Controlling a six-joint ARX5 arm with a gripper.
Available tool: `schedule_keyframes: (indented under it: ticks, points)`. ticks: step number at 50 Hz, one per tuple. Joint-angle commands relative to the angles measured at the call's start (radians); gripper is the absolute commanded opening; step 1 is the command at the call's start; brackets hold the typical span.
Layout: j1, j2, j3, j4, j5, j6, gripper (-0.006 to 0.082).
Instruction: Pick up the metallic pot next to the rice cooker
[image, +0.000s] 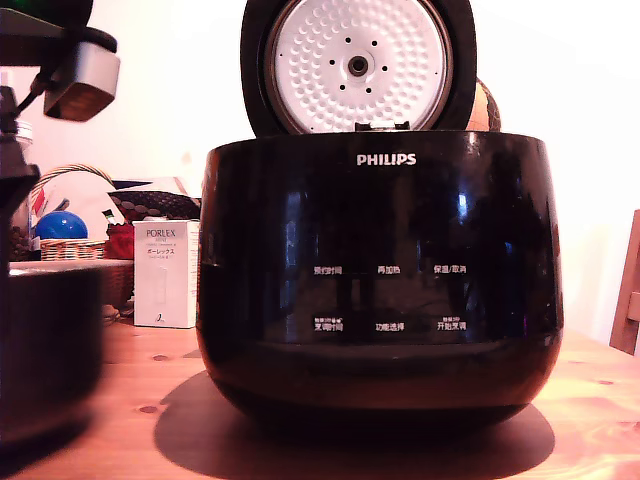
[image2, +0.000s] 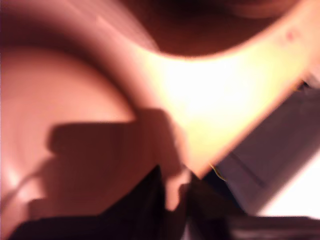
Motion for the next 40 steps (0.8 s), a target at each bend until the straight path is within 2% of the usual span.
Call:
schedule_keyframes:
  ticks: [1, 18, 40]
  points:
    - [0.003, 0.011, -0.026, -0.005, 0.02, -0.002, -0.0024]
    - [0.003, 0.009, 0.018, -0.08, -0.034, 0.018, -0.0024]
    - [0.003, 0.009, 0.305, -0.336, -0.154, 0.044, -0.0024]
